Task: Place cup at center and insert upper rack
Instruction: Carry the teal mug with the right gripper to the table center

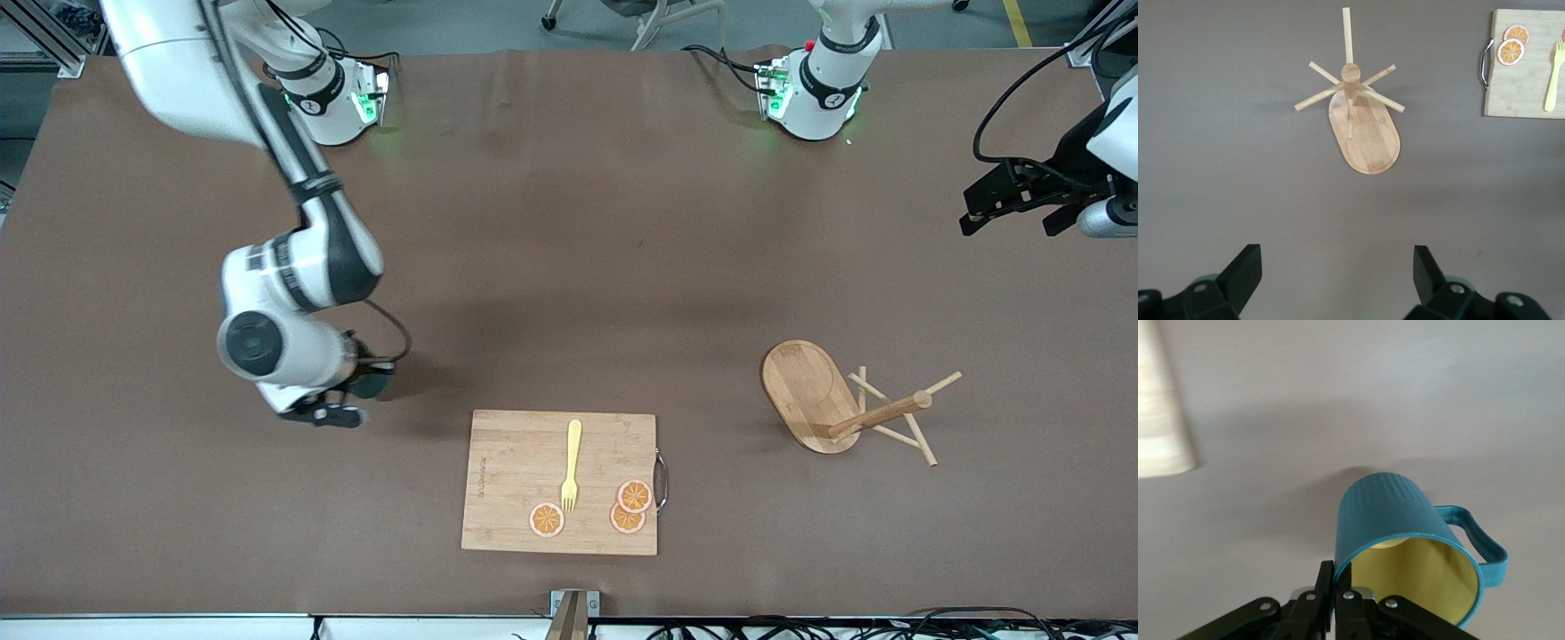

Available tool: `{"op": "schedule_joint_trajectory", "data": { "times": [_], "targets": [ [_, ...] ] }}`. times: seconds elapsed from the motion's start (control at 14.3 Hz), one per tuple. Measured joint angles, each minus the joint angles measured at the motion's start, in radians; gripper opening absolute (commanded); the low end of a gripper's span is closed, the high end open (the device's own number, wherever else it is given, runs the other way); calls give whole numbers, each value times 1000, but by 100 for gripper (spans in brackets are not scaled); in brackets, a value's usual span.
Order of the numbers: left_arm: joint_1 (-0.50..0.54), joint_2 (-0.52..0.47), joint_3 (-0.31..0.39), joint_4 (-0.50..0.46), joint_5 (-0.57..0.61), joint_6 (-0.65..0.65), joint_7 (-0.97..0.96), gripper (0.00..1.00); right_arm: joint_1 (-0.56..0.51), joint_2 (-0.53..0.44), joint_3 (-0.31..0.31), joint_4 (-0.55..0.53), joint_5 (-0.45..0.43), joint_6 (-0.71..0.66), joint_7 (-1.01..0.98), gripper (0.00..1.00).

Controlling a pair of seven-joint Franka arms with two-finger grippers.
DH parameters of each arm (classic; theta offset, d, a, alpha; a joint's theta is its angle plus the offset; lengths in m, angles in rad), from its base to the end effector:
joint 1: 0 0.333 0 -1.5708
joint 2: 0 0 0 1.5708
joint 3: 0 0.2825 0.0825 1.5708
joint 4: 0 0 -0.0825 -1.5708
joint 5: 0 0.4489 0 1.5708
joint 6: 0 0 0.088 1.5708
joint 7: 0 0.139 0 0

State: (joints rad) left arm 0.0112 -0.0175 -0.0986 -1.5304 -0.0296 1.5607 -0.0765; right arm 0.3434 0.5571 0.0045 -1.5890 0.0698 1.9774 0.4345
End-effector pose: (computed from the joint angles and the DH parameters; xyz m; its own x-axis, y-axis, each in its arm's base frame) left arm 0.6127 -0.0583 0.5906 0.9989 -0.0112 0.0454 -0.0126 -0.9994 0.0314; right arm 0.6601 0.2461 0.2025 0.9766 -0.1193 -0.1787 -0.1184 -0.9928 0.0158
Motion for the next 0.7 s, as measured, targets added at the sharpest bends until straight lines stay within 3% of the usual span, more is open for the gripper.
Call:
{"op": "schedule_joint_trajectory", "data": {
  "times": [0.28, 0.7],
  "targets": [
    [0, 0, 0, 0, 0, 0, 0, 100, 155, 46, -1, 95, 130, -8, 33, 0],
    [0, 0, 0, 0, 0, 0, 0, 100, 344, 164, -5, 265, 138, -13, 116, 0]
  ]
}}
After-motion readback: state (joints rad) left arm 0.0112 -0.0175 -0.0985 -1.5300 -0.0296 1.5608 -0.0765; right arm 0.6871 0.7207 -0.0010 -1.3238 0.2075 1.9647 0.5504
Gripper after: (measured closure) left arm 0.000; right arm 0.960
